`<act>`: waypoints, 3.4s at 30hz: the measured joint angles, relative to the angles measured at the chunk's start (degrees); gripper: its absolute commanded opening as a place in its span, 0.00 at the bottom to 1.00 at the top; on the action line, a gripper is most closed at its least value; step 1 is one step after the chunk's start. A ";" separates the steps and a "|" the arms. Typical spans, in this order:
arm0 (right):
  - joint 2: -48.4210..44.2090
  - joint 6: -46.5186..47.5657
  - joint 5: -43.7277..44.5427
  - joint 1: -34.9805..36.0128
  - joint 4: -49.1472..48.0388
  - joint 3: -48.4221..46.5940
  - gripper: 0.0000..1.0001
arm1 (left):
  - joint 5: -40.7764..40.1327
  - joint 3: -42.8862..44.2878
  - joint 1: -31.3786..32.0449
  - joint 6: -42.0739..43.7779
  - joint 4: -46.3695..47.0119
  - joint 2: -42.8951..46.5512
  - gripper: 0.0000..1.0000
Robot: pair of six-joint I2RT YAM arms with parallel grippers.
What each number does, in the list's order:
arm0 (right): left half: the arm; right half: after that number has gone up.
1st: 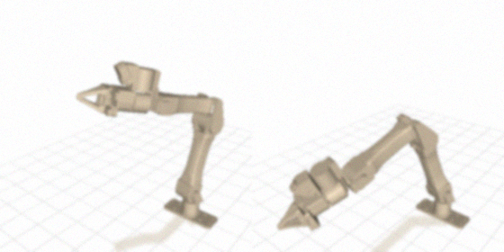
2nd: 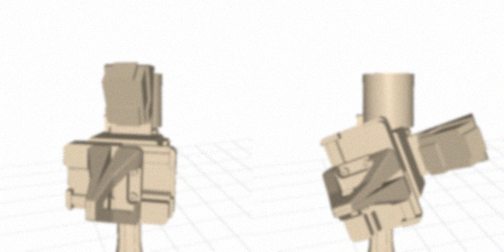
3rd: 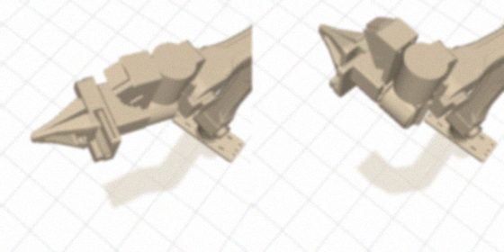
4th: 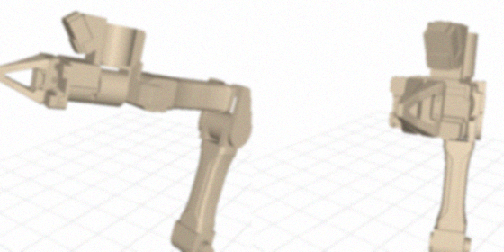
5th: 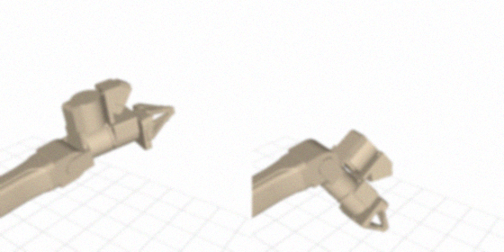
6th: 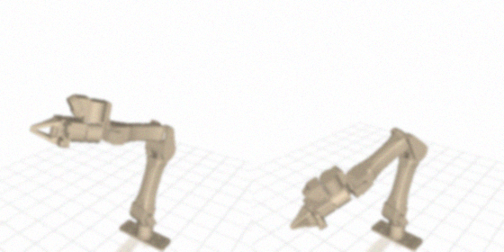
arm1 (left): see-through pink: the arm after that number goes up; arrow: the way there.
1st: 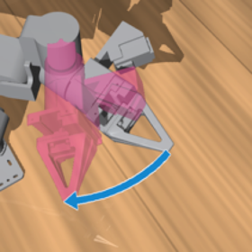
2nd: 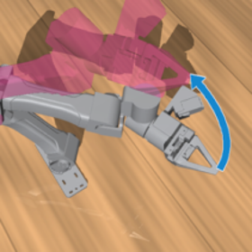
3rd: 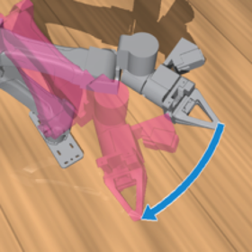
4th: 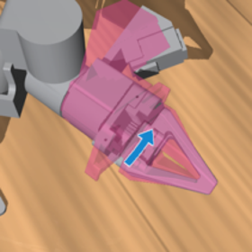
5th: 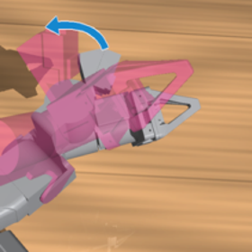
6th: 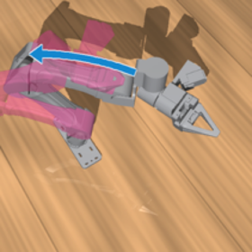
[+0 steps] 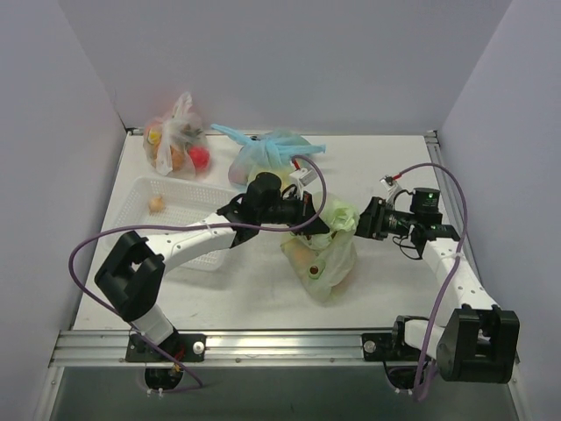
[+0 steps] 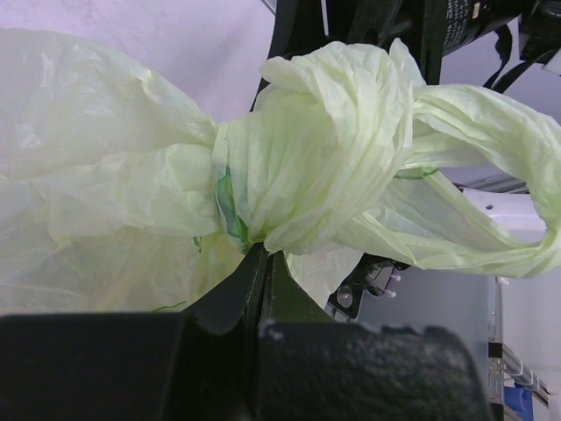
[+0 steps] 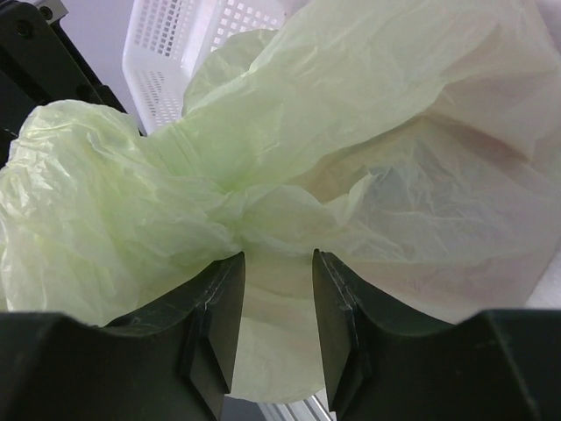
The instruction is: Place the fake fruits into the plastic bag and tie a complex knot
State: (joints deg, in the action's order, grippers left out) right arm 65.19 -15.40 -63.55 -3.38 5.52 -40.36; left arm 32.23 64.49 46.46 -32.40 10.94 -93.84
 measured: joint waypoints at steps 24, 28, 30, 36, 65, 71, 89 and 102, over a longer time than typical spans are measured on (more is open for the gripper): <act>-0.70 -13.84 -1.33 13.03 -17.62 6.19 0.65 | 7.28 -2.47 -0.68 -9.42 13.70 -4.57 0.00; 0.85 -15.74 -1.46 15.87 -19.96 6.19 0.68 | 9.03 -3.76 -0.87 -13.73 19.65 -5.25 0.00; 1.53 -16.55 -1.49 16.68 -20.87 6.16 0.71 | 9.25 -3.82 -1.01 -15.26 21.92 -5.46 0.00; 2.01 -15.30 -2.12 16.85 -18.88 4.66 0.77 | 9.97 -3.82 -1.38 -18.05 27.69 -5.51 0.00; -1.95 0.20 -6.71 1.49 6.60 -6.27 0.42 | 13.68 -6.93 -2.08 -20.52 33.92 -5.60 0.00; -3.37 -1.29 -5.60 7.43 5.49 -2.56 0.31 | 13.57 -7.54 -0.79 -21.62 34.38 -7.23 0.00; -3.06 1.62 -1.49 10.78 10.12 -6.51 1.00 | 12.76 -3.87 -1.86 -26.01 40.02 -11.43 0.00; -5.40 22.27 -7.56 -6.75 32.50 -15.19 0.48 | 12.74 -4.63 -2.32 -26.05 40.59 -11.39 0.00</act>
State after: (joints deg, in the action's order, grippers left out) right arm 59.79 6.87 -71.11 -10.13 38.02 -55.55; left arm 44.97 59.86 44.14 -58.46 51.53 -105.23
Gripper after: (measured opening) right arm 0.719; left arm 0.025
